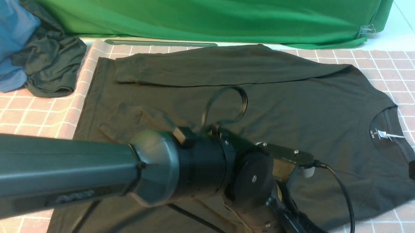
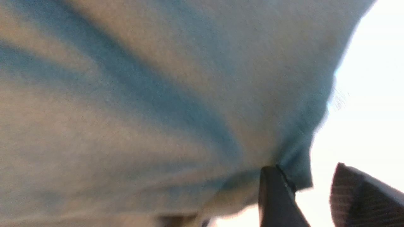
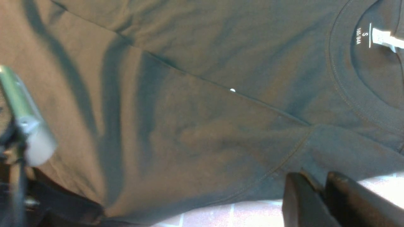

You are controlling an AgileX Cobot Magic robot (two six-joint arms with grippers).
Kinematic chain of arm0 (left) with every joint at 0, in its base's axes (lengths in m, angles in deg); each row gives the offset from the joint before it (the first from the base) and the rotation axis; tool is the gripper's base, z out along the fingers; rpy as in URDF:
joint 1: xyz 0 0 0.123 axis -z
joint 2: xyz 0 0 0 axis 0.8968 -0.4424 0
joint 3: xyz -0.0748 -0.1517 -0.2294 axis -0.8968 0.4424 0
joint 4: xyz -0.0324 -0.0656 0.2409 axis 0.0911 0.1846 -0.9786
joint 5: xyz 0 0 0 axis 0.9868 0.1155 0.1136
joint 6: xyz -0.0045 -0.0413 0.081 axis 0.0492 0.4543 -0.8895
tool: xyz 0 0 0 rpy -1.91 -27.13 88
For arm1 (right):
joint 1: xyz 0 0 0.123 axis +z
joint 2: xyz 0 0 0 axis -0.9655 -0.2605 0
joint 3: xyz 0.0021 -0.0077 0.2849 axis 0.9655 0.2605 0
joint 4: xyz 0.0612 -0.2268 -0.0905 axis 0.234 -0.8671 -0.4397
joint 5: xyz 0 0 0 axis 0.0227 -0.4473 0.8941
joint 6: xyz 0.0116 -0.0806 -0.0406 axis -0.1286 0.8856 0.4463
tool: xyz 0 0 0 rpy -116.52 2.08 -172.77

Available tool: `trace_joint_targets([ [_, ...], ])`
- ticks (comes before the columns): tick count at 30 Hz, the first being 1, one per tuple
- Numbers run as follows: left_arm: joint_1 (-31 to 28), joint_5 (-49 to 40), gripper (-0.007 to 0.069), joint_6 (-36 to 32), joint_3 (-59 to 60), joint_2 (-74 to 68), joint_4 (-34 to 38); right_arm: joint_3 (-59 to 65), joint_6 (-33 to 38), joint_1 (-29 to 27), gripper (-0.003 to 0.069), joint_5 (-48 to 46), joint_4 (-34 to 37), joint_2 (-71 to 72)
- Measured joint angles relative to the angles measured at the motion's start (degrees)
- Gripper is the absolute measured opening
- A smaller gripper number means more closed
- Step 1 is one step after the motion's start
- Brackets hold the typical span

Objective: Fold a long-sleeved shirt over a pink coffee tablecloth.
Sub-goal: 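Grab the top left corner of the dark shirt with the left gripper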

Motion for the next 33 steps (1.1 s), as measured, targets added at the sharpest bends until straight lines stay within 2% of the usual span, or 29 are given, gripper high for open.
trace_joint_targets([
  [1, -0.6, -2.3, 0.0286, 0.5, -1.26, 1.0, -2.04, 0.0, 0.0, 0.0, 0.0144, -0.12, 0.0, 0.0],
  [3, -3.34, -7.61, 0.0271, 6.07, -5.14, 3.74, -9.11, 0.0, 0.0, 0.0, 0.0144, -0.4, -0.06, 0.0],
  [7, -13.48, -14.1, 0.0144, 14.78, -13.05, 6.4, -19.35, 0.0, 0.0, 0.0, 0.0144, -0.68, -0.06, 0.0],
  [9, -20.05, -17.65, 0.0071, 15.91, -18.35, 5.83, -20.37, 0.0, 0.0, 0.0, 0.0144, -0.73, -0.06, 0.0],
  [10, -20.79, -18.01, 0.0058, 15.91, -18.86, 5.68, -20.37, 0.0, 0.0, 0.0, 0.0144, -0.73, -0.06, 0.0],
  [11, -26.59, -20.46, 0.0029, 15.91, -22.79, 4.24, -20.26, 0.0, 0.0, 0.0, 0.0144, -0.8, -0.06, 0.0],
  [18, -44.97, -20.78, 0.0016, 15.95, -32.7, -5.5, -18.82, 0.0, 0.0, 0.0, 0.0144, -0.87, -0.06, 0.0],
  [22, -50.96, -16.62, 0.0064, 15.51, -33.76, -11.17, -18.66, 0.0, 0.0, 0.0, 0.0144, -0.87, -0.06, 0.0],
  [25, -53.65, -11.11, 0.0153, 15.07, -33.78, -15.08, -18.66, 0.0, 0.0, 0.0, 0.0144, -0.87, -0.06, 0.0],
  [30, -54.59, -3.02, 0.031, 13.9, -33.78, -21.0, -18.37, 0.0, 0.0, 0.0, 0.0144, -0.87, -0.06, 0.0],
  [33, -54.33, 0.41, 0.0368, 11.13, -33.78, -23.3, -16.66, 0.0, 0.0, 0.0, 0.0144, -0.79, -0.06, 0.0],
])
